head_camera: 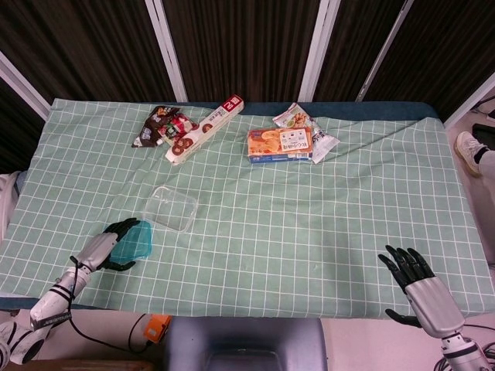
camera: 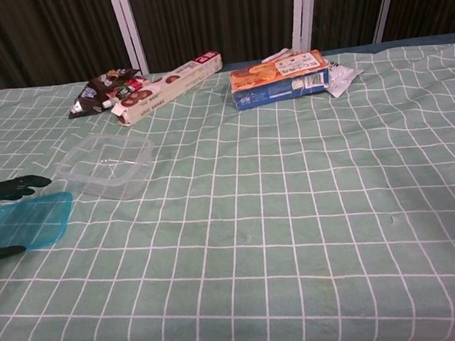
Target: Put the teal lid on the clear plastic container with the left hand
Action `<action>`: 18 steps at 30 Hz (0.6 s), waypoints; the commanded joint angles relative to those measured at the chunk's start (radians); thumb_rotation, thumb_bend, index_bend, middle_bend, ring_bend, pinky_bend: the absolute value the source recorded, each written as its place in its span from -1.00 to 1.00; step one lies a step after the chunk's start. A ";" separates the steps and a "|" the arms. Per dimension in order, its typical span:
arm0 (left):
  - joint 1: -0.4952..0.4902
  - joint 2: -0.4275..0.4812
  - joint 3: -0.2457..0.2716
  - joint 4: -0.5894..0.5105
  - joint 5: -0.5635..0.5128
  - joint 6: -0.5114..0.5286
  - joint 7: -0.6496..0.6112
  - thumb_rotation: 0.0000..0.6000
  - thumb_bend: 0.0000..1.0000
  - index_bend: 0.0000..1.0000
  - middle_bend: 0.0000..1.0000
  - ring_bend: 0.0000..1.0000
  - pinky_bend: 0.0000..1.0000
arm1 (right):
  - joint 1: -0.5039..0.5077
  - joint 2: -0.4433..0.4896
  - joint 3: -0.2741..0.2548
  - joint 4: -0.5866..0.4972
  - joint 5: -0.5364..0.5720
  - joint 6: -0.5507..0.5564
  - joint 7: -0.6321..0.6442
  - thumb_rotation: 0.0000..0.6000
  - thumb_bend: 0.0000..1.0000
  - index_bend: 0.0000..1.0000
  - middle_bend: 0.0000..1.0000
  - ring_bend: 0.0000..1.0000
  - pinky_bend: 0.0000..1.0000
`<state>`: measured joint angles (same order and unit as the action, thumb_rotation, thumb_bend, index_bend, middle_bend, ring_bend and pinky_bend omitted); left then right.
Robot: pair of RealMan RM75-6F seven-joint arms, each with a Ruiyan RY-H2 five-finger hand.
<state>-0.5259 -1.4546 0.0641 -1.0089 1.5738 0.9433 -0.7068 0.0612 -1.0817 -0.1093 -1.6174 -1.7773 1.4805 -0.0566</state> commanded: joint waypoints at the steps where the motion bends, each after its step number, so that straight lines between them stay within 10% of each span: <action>1: -0.006 -0.003 0.000 0.005 -0.005 -0.010 0.015 1.00 -0.54 -1.00 -1.00 -1.00 -1.00 | 0.000 0.001 0.000 0.000 0.000 0.000 0.001 1.00 -0.63 -0.93 -0.78 -1.00 -1.00; 18: -0.048 -0.013 -0.012 -0.009 -0.059 -0.102 0.113 1.00 -0.54 -1.00 -1.00 -1.00 -1.00 | 0.002 0.003 0.001 0.000 0.002 0.000 0.006 1.00 -0.63 -0.92 -0.78 -1.00 -1.00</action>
<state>-0.5721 -1.4680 0.0520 -1.0164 1.5179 0.8457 -0.5976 0.0629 -1.0785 -0.1083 -1.6177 -1.7752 1.4805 -0.0503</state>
